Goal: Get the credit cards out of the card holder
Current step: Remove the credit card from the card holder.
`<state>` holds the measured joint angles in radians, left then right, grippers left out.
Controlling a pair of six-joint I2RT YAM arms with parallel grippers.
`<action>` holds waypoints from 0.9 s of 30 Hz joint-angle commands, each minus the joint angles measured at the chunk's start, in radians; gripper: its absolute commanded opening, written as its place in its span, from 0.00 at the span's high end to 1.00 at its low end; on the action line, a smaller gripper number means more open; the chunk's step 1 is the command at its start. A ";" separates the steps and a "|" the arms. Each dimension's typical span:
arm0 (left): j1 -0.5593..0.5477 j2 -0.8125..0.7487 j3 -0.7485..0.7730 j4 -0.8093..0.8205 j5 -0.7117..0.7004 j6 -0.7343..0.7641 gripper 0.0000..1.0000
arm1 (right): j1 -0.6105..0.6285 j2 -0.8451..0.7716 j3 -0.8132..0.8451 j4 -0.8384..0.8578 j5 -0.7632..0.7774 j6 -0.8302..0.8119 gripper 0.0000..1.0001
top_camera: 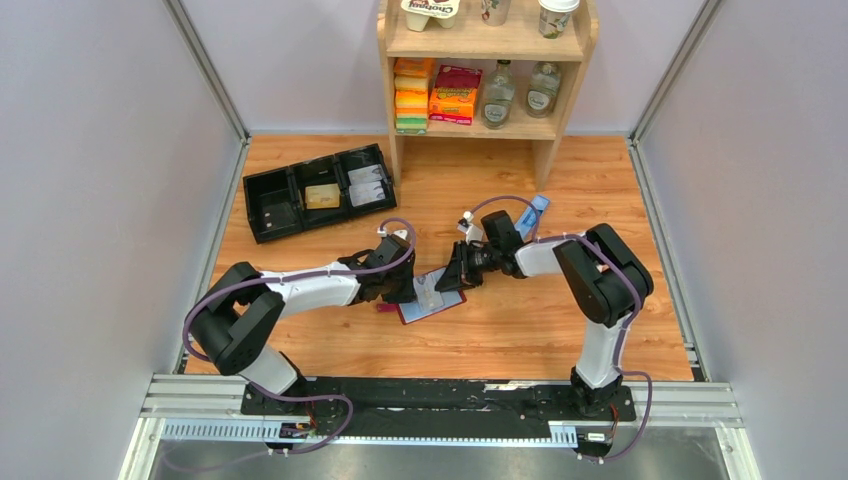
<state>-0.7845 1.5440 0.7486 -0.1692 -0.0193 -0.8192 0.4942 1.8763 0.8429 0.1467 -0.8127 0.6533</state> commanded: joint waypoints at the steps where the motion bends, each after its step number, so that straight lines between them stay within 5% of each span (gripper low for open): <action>1: -0.004 0.021 0.008 -0.075 -0.034 -0.008 0.92 | 0.009 0.023 0.030 -0.001 0.000 -0.018 0.78; 12: -0.004 0.016 -0.008 -0.069 -0.025 -0.008 0.94 | 0.044 0.053 0.113 -0.007 -0.023 -0.018 0.75; 18: -0.004 -0.010 -0.018 -0.064 -0.036 -0.008 0.93 | 0.041 0.012 0.101 -0.059 0.041 -0.049 0.99; 27: -0.002 -0.087 -0.054 -0.052 -0.062 -0.018 0.89 | -0.060 -0.178 -0.039 -0.044 0.113 -0.001 1.00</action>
<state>-0.7849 1.5063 0.7181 -0.1787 -0.0452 -0.8360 0.4740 1.8019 0.8436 0.1078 -0.7559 0.6395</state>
